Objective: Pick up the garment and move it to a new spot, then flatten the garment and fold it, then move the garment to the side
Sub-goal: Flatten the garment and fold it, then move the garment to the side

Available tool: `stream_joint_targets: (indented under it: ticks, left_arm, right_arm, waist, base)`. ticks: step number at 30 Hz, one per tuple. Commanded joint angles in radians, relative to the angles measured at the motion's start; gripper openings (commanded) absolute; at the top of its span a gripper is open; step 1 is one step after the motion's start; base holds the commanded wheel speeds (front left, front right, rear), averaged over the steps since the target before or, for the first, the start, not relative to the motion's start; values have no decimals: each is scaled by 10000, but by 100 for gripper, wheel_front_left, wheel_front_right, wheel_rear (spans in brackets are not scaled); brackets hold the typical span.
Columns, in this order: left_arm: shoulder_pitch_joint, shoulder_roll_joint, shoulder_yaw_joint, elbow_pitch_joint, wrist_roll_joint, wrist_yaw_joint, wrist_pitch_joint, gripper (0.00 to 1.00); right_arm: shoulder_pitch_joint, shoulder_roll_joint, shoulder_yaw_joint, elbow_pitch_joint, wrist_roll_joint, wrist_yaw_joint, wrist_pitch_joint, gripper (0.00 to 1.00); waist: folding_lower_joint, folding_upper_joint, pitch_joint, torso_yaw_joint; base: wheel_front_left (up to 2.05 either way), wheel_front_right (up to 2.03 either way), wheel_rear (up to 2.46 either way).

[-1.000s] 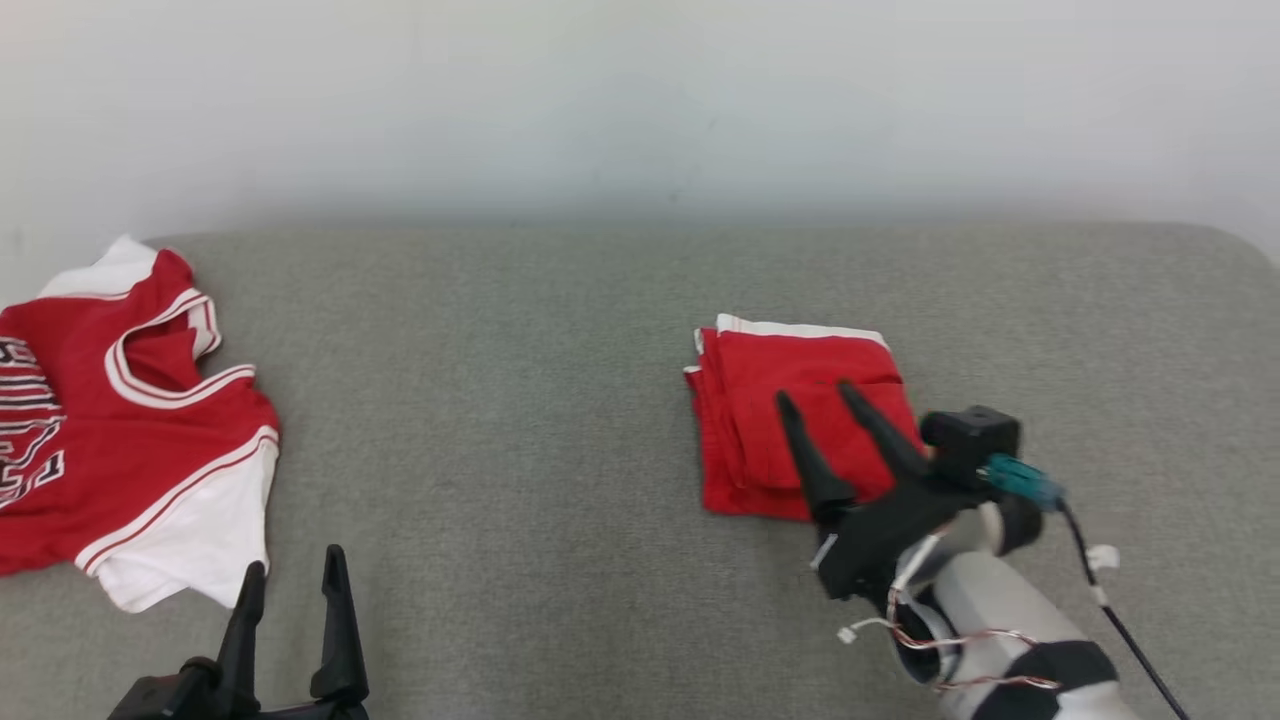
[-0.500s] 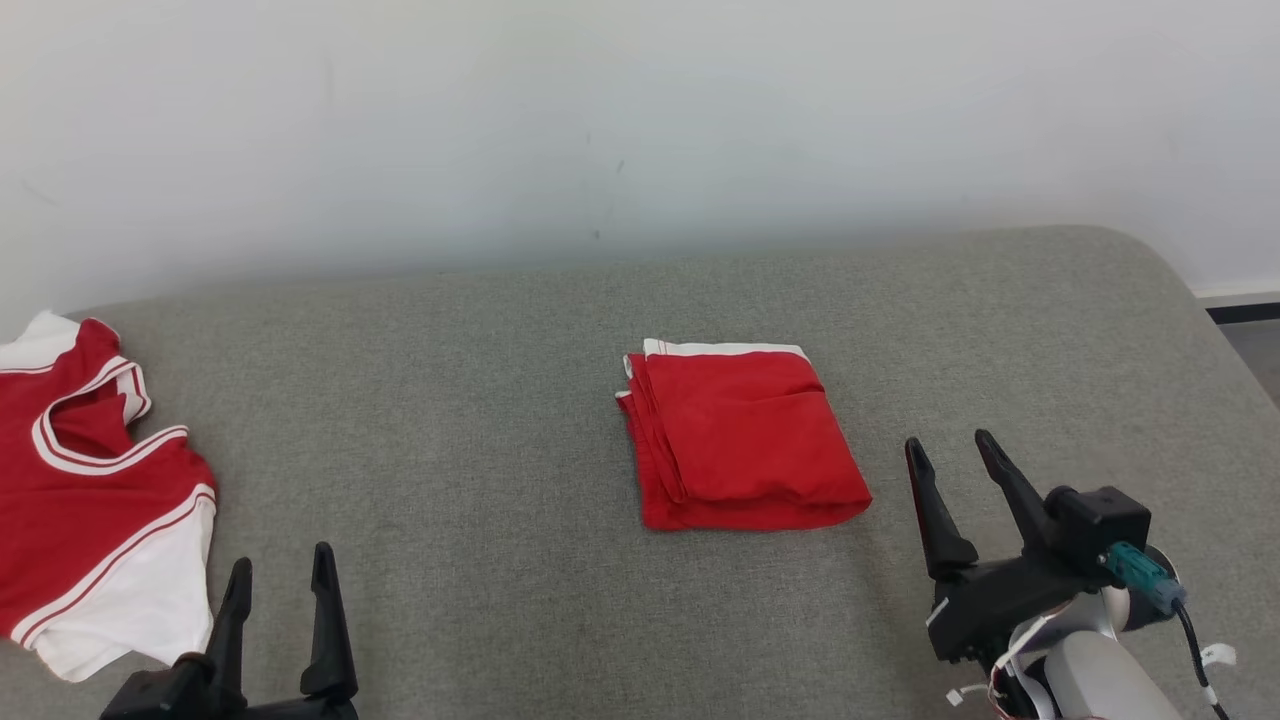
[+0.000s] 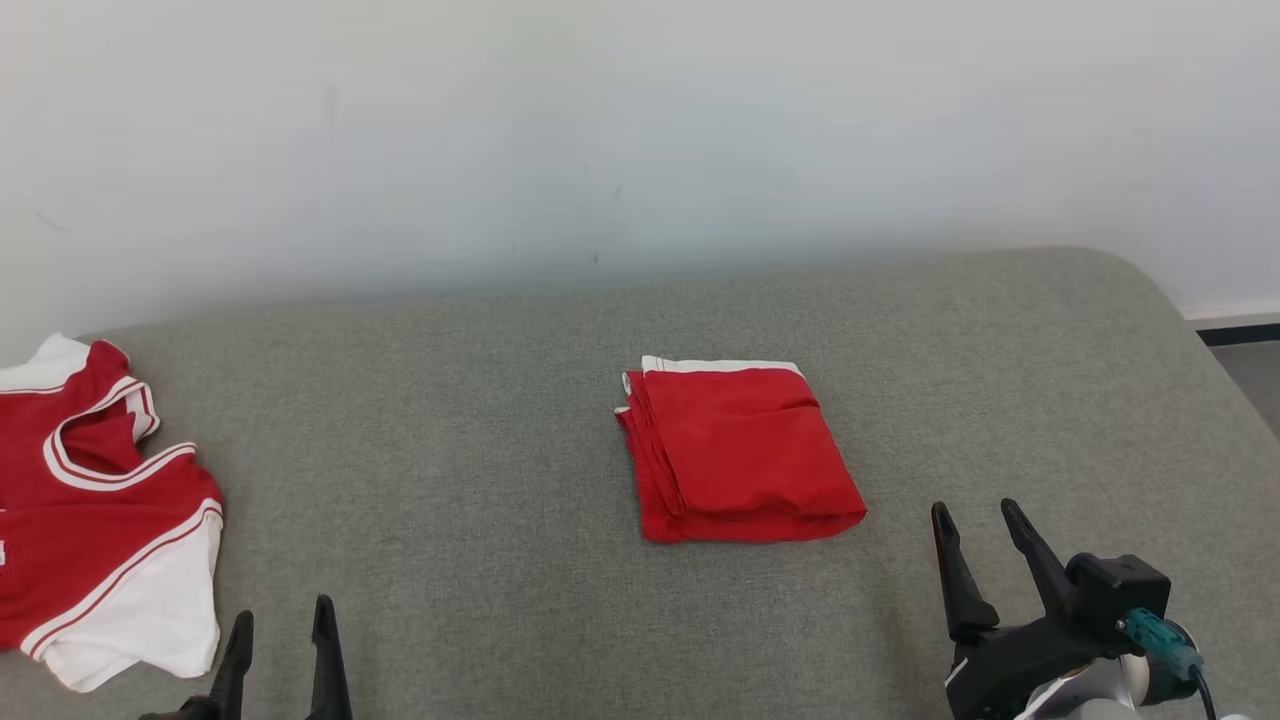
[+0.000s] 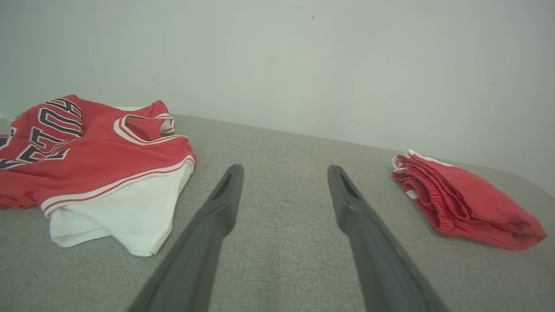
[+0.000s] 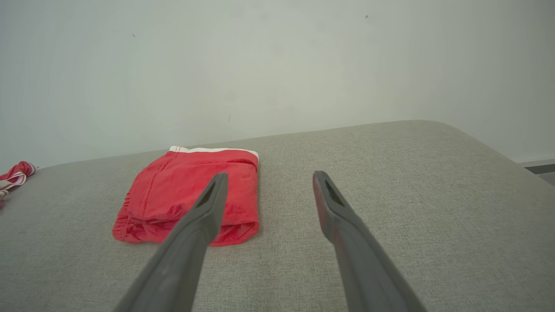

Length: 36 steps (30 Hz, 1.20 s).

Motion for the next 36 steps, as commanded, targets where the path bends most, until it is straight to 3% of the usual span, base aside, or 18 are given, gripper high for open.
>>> stream_joint_targets:
  ticks: [1,31,36]
  left_arm:
    - [99,4,35,21,74,-28,-9,100]
    - [22,3,-212,-209,82,112,-10,100]
    - [-93,3,-326,-238,82,100,-10,100]
  right_arm:
    - [123,35,-36,-63,-63,-27,17,100]
    - [474,266,-194,-761,-146,-28,260,100]
    - [-7,31,-117,-504,83,-28,810,100]
  waist:
    - [1,0,-27,29]
    - [1,0,63,178]
    - [1,0,177,341]
  base:
    - [0,0,0]
    - [0,0,0]
    - [0,0,0]
